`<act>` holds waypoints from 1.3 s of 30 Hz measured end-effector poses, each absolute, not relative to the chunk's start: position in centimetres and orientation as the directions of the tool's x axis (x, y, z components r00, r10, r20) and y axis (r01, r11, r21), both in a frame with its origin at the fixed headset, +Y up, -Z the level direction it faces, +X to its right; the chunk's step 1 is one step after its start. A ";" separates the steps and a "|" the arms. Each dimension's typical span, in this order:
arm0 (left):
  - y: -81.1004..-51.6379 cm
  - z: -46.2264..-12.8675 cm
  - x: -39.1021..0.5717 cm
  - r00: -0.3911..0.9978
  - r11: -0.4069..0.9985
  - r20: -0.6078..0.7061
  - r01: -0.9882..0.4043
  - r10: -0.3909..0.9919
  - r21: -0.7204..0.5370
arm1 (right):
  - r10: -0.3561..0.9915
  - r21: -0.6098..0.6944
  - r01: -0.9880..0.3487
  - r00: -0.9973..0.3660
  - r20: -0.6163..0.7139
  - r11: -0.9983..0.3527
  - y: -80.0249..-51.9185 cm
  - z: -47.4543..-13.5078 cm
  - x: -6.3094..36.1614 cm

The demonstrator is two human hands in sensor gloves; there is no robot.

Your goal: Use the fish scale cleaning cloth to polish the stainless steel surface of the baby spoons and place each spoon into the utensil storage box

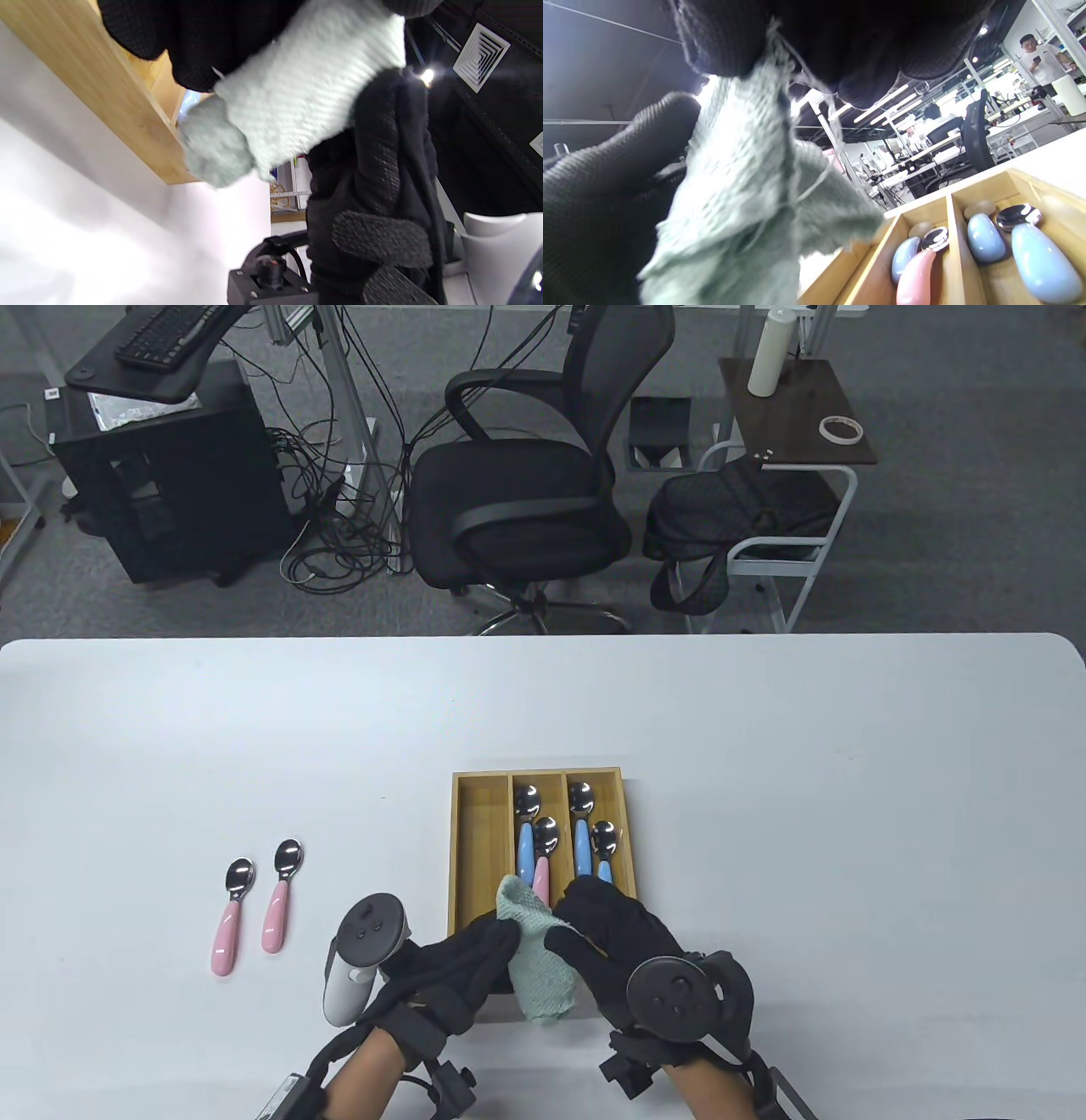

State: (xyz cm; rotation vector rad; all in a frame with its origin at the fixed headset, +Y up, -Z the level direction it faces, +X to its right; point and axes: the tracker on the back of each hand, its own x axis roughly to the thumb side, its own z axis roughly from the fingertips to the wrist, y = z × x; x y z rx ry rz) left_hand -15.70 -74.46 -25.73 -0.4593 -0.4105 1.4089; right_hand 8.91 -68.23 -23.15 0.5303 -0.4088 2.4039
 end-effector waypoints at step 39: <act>-76.7 -28.9 -38.6 0.747 0.927 -0.648 -0.335 0.151 -0.170 | 0.988 0.421 -0.907 0.057 0.143 -0.009 -69.0 -25.2 11.9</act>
